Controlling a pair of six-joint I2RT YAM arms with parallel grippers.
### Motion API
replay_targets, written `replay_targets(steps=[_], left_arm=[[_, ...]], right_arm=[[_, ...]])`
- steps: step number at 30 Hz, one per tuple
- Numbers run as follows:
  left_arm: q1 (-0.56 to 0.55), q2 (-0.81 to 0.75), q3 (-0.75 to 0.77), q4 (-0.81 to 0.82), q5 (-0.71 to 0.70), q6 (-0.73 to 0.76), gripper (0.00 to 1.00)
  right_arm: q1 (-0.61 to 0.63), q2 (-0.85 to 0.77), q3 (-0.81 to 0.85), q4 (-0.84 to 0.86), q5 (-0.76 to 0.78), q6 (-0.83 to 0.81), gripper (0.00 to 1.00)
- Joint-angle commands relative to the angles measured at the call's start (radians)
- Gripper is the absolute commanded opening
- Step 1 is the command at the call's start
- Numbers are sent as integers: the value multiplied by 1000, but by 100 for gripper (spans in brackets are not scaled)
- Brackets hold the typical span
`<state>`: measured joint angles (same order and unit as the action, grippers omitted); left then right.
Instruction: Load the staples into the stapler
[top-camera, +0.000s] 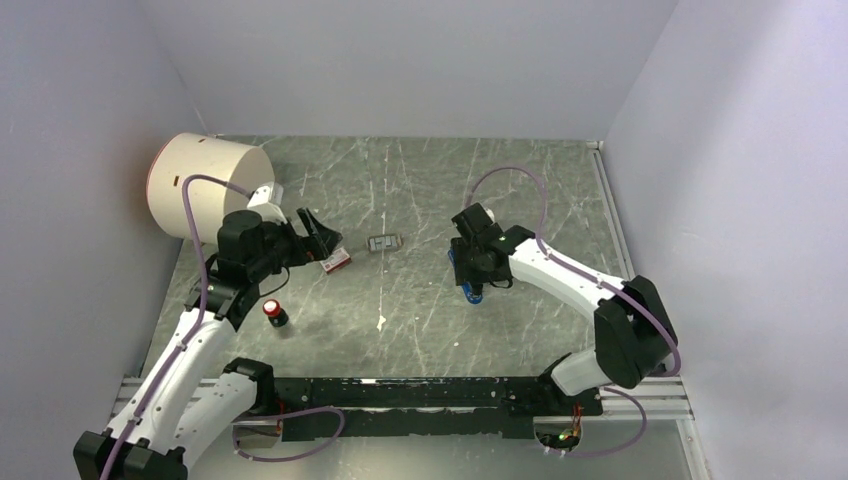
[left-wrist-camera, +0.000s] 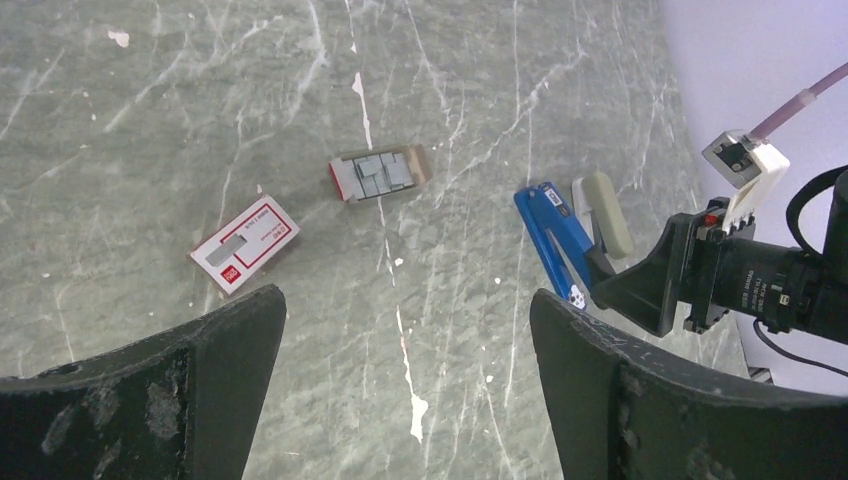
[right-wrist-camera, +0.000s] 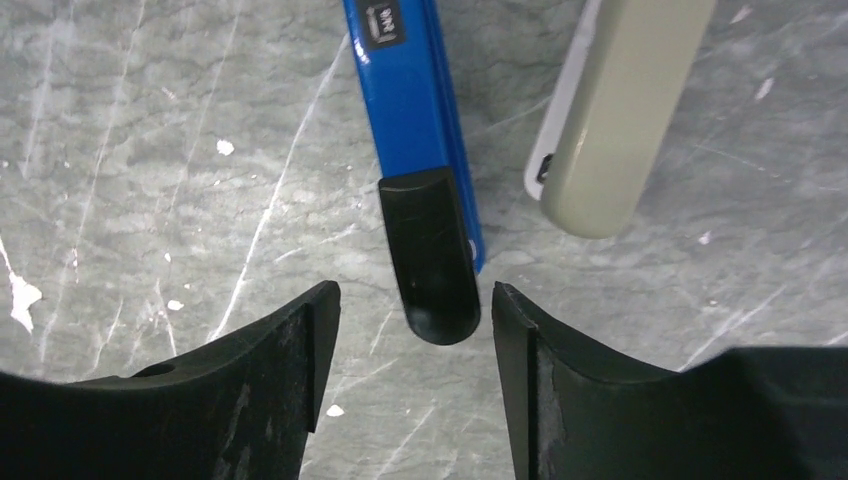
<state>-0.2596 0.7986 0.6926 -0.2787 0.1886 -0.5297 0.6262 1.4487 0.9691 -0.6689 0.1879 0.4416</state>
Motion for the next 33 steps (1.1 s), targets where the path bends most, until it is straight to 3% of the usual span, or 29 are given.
replay_targets(steps=[1, 5, 12, 16, 21, 27, 33], left_arm=[[-14, -4, -22, -44, -4, 11, 97], [-28, -8, -37, -51, -9, 13, 97], [-30, 1, -50, -32, -4, -2, 97], [-30, 35, -59, -2, 40, -14, 97], [-35, 123, -50, 22, 84, -22, 97], [-121, 220, -73, 146, 123, -91, 96], [-258, 353, -111, 349, 120, -220, 87]], right_arm=[[26, 0, -33, 42, -25, 41, 59], [29, 25, -26, 47, 0, 53, 54], [32, 90, 8, 28, 55, 43, 52], [33, 94, 2, 59, 45, 48, 33], [41, -6, -57, 161, 22, 102, 20], [75, -80, -150, 265, -60, 272, 16], [89, -95, -188, 327, -87, 350, 15]])
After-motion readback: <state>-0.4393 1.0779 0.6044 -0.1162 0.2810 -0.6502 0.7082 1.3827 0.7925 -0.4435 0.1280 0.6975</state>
